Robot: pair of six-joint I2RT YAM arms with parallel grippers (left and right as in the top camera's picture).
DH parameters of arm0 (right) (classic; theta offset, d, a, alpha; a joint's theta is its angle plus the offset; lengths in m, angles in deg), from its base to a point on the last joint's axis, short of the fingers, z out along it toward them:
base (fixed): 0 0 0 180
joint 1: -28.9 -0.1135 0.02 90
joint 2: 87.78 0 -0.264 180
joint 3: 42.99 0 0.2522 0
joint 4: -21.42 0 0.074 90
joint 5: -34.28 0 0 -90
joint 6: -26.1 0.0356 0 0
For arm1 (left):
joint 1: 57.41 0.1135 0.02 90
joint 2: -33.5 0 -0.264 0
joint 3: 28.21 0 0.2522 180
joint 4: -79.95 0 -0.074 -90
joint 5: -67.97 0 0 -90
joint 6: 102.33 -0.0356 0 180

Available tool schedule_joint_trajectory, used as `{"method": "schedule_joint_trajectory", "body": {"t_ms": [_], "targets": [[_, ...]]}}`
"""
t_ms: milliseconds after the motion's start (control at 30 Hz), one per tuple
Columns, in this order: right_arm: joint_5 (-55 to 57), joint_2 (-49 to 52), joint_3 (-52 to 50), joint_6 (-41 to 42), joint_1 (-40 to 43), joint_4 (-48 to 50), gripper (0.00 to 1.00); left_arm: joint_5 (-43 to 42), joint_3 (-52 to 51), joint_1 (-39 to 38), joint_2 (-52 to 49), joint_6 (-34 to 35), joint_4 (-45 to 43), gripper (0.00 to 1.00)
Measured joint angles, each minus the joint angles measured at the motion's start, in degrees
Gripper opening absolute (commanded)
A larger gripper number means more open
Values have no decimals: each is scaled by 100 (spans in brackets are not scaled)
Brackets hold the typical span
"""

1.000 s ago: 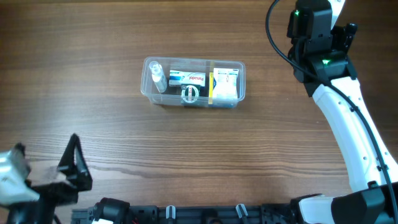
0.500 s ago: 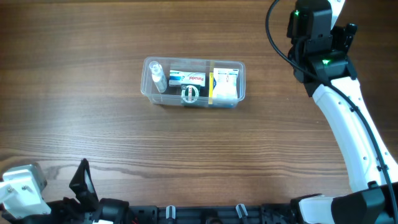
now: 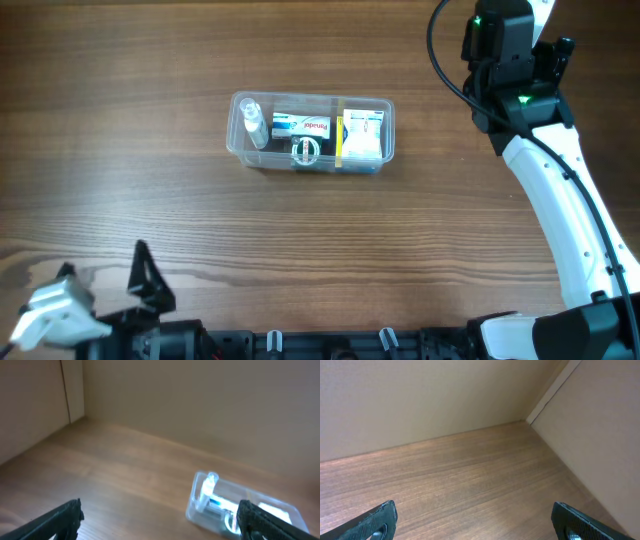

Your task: Pack container

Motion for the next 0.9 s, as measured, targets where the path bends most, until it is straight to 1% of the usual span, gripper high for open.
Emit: {"method": "schedule_joint_trajectory", "body": {"t_ms": [33, 267, 500, 700, 900], "targets": [[0, 0, 2, 0, 0, 0, 100, -13, -201, 2, 74, 2, -173, 100], [0, 0, 0, 2, 0, 2, 100, -192, -2138, 2, 647, 0, -2186, 100], [0, 0, 2, 0, 0, 2, 100, -348, -3453, 2, 896, 0, -3711, 100], [0, 0, 2, 0, 0, 0, 100, -411, -3956, 2, 901, 0, -4531, 100], [0, 0, 2, 0, 0, 2, 100, -529, -4658, 2, 916, 2, -5571, 100]]}}
